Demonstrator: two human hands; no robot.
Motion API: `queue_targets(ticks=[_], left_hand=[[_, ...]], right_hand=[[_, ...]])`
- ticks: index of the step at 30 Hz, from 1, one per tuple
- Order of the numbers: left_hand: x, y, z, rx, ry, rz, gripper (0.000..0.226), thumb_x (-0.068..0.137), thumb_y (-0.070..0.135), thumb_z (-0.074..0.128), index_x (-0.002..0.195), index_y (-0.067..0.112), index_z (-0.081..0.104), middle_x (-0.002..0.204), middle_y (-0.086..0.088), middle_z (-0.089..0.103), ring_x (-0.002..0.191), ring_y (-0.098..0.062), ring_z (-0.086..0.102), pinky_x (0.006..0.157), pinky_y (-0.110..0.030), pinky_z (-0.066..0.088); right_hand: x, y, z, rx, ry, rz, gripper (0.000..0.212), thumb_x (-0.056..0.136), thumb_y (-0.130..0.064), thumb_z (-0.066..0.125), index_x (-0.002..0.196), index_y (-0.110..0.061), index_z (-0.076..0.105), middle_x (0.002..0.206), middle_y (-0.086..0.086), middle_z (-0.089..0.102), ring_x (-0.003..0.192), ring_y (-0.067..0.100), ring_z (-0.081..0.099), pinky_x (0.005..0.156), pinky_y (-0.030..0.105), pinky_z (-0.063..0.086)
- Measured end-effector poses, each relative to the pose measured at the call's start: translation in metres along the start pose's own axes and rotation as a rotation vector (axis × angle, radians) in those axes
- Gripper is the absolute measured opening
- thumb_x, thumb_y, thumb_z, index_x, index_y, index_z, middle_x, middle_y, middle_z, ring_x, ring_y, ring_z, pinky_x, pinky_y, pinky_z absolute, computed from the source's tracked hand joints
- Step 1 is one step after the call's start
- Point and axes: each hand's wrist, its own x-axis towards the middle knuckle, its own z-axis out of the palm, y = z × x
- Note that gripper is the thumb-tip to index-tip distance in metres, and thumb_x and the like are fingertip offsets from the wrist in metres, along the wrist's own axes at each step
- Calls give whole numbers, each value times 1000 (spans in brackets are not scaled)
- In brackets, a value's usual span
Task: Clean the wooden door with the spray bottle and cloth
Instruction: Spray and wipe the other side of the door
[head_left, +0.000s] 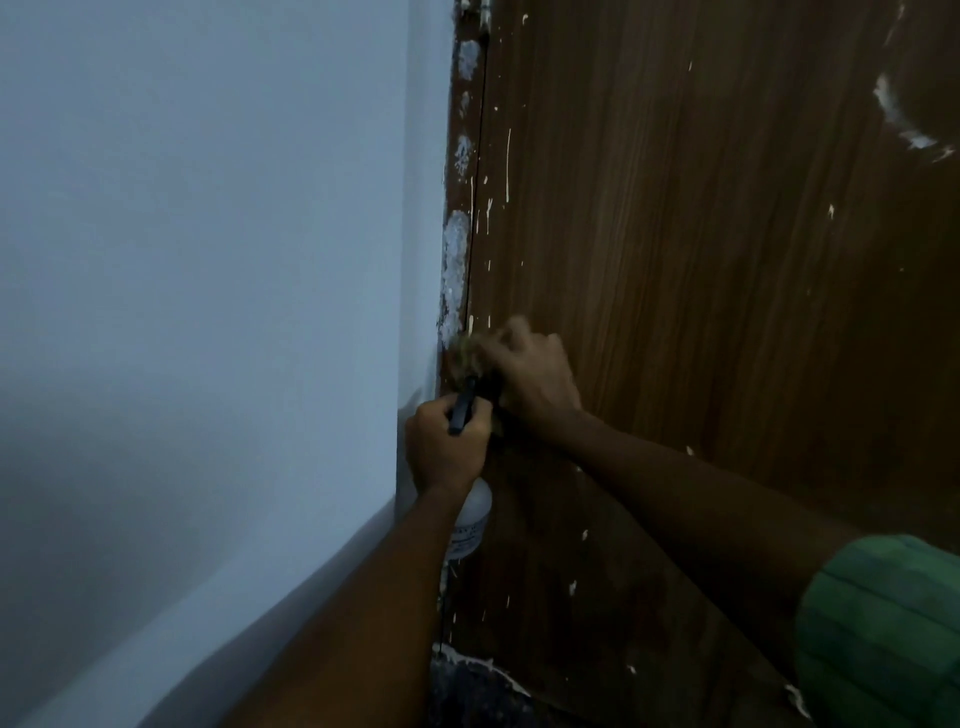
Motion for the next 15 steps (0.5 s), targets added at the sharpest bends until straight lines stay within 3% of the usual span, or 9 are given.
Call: queue_targets(ticks=[2, 3, 6, 7, 8, 10, 12, 15], left_hand=[[-7, -5, 0, -19, 20, -38, 46, 87, 31, 73, 49, 19, 49, 45, 6, 47, 43, -17, 46, 50, -28, 33], [-10, -9, 0, -23, 16, -62, 44, 86, 32, 72, 50, 18, 50, 45, 5, 47, 44, -17, 46, 50, -28, 33], [-23, -29, -2, 57, -51, -120, 35, 94, 24, 76, 61, 19, 64, 52, 6, 55, 50, -17, 54, 51, -24, 36], [-30, -35, -2, 76, -79, -136, 29, 95, 23, 76, 68, 17, 68, 56, 5, 58, 53, -17, 57, 51, -23, 36], [-38, -39, -2, 80, -101, -156, 26, 96, 23, 76, 72, 16, 70, 59, 5, 59, 56, -16, 58, 50, -22, 37], [-52, -45, -3, 75, -144, -179, 30, 96, 23, 76, 68, 20, 66, 57, 8, 58, 54, -13, 56, 50, -21, 36], [-59, -56, -3, 116, -197, -196, 37, 94, 24, 77, 60, 23, 60, 54, 8, 56, 53, -14, 56, 54, -25, 38], [-64, -65, -1, 172, -234, -251, 32, 92, 32, 75, 65, 23, 61, 63, 3, 63, 66, -24, 66, 65, -34, 52]], right_hand=[[2, 3, 1, 24, 152, 163, 63, 85, -31, 74, 143, -23, 51, 128, 14, 49, 92, 26, 55, 80, 41, 47], [2, 3, 4, -31, 118, 103, 65, 85, -31, 75, 145, -23, 50, 131, 15, 47, 93, 27, 56, 81, 42, 47], [-22, -16, 23, -208, -318, -347, 58, 98, -31, 63, 152, -26, 42, 152, 15, 33, 113, 30, 54, 99, 47, 42], [-33, -21, 26, -243, -454, -429, 58, 100, -32, 60, 153, -27, 39, 157, 14, 28, 119, 31, 52, 104, 47, 39], [-42, -24, 29, -237, -489, -441, 57, 100, -34, 60, 153, -28, 40, 157, 13, 28, 120, 31, 52, 105, 47, 37], [-48, -19, 29, -161, -333, -324, 56, 95, -42, 64, 148, -30, 47, 145, 11, 39, 111, 29, 57, 100, 47, 38], [-44, -9, 23, -49, -145, -105, 72, 83, -52, 76, 145, -29, 49, 136, 12, 46, 105, 28, 59, 95, 45, 40], [-36, 2, 15, 8, -10, 81, 81, 74, -46, 85, 145, -25, 52, 132, 14, 49, 98, 29, 60, 89, 43, 41]])
